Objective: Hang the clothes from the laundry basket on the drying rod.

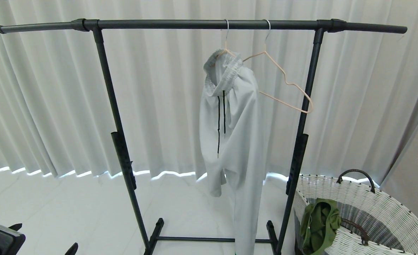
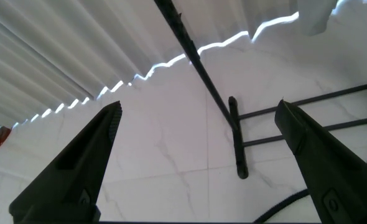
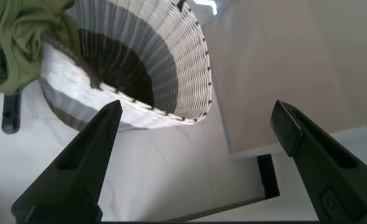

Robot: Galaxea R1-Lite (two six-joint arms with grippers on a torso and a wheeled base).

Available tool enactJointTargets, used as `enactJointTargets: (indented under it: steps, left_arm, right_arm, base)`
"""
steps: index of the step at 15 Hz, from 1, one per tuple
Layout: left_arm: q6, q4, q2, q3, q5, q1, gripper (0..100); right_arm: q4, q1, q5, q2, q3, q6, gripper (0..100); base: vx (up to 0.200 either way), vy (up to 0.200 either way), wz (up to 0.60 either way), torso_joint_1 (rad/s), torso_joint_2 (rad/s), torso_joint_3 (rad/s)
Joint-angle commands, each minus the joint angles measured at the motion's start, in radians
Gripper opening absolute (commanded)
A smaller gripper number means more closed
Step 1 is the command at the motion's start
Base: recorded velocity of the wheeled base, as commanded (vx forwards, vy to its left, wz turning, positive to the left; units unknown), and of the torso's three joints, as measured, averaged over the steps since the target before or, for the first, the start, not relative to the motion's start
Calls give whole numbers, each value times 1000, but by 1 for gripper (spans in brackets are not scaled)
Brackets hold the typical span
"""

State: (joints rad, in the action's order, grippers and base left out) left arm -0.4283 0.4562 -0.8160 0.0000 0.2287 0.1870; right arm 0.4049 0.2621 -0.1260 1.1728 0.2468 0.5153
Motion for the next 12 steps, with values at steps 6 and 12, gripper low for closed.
enactJointTargets:
  steps: [6, 12]
  left_arm:
    - [0, 1, -63, -26, -2, 0, 100]
    - [3, 1, -120, -49, -46, 0, 100]
  right_arm:
    - [-3, -1, 3, -8, -29, 0, 100]
    - [17, -24, 5, 174, -44, -5, 100]
  base:
    - [200, 0, 0, 0, 3, 2]
    - [67, 0, 0, 1, 0, 0]
